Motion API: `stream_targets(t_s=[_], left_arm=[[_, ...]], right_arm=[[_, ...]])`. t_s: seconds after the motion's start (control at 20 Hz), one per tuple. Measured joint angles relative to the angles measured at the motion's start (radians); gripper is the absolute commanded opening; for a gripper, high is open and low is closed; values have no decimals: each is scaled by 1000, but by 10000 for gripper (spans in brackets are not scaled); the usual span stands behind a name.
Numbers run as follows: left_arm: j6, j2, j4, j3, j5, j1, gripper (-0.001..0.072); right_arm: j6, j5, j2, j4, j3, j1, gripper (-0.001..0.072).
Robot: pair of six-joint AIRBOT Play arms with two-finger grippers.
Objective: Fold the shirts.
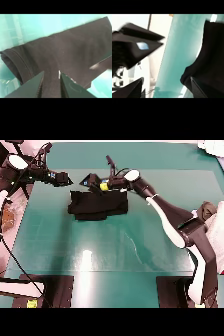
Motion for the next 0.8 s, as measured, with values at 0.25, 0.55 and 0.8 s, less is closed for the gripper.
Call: stream_targets(t_s=[0.25,0.55,0.8], left_arm=[[0,0,15,0,-3,0,247],[0,0,19,0,-4,0,248],[0,0,20,0,-4,0,247]], right_arm=[[78,198,130,-290,-27,-187,696],[46,335,236,-389,-266,-421,696],[-19,335,187,-401,-364,-473,697]])
